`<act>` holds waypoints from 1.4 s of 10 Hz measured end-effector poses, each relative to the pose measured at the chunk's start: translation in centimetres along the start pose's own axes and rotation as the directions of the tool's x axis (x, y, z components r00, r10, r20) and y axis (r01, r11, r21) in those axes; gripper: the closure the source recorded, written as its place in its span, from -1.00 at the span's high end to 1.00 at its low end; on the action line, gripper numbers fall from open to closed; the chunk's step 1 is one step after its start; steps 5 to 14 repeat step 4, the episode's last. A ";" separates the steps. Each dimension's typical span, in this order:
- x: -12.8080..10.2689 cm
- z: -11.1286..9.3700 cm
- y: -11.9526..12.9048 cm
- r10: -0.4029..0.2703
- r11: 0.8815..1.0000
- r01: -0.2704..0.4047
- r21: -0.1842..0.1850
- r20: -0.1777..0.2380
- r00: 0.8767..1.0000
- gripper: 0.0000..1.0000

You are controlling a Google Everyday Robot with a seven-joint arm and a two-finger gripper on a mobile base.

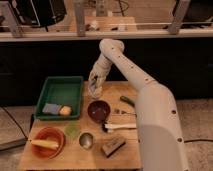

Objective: Place towel in paper cup

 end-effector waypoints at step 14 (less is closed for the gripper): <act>0.1 -0.4 0.3 -0.007 1.000 0.007 0.014 -0.002 1.000 0.60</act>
